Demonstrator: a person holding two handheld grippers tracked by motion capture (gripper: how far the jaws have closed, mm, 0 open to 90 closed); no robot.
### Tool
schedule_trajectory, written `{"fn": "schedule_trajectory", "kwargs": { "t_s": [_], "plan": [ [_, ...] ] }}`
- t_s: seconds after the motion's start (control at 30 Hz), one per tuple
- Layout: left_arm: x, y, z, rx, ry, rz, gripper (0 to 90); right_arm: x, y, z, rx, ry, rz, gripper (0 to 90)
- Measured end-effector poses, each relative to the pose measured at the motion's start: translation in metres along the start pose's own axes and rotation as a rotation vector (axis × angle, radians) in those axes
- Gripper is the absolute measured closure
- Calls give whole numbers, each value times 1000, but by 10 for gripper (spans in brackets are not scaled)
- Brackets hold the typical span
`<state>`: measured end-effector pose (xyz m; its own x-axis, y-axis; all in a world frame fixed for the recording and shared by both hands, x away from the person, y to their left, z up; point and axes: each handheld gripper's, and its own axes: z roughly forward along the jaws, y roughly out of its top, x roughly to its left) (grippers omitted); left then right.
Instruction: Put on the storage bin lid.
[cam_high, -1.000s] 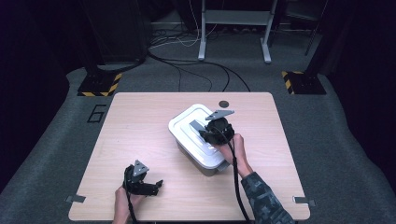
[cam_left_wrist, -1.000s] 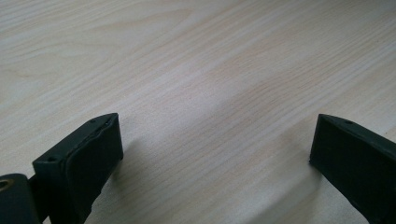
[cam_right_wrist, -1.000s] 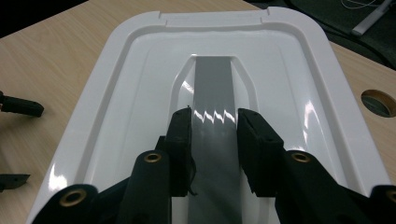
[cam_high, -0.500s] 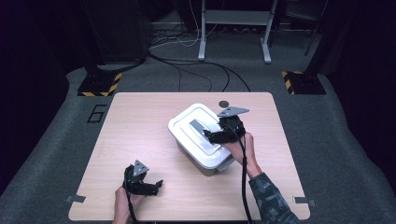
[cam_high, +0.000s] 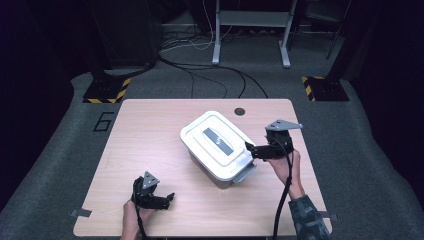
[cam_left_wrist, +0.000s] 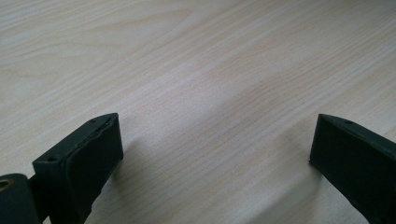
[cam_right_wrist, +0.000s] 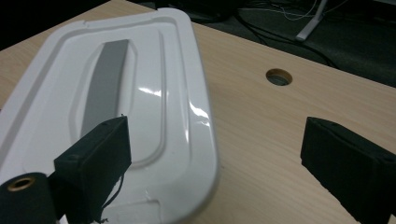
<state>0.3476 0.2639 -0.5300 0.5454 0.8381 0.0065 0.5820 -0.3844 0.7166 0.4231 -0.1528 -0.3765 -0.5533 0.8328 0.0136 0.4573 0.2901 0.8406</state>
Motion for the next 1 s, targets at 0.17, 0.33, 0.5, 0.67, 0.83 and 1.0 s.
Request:
{"fn": "schedule_trajectory", "kwargs": {
  "t_s": [0.17,0.33,0.5,0.67,0.83,1.0],
  "plan": [
    [0,0,0,-2,0,-3,22,-13,-23,-12,-5,-35,34,69],
    [0,0,0,-2,0,-3,22,-28,-54,-21,-4,-64,89,69],
    [0,0,0,1,1,1,22,-40,-89,-19,47,-91,131,68],
    [0,0,0,0,1,0,22,-46,-125,-11,103,-124,165,76],
    [0,0,0,-2,0,-2,22,-46,-151,-3,155,-152,167,63],
    [0,1,1,-2,3,-4,21,-46,-166,-2,147,-175,181,43]
  ]
}}
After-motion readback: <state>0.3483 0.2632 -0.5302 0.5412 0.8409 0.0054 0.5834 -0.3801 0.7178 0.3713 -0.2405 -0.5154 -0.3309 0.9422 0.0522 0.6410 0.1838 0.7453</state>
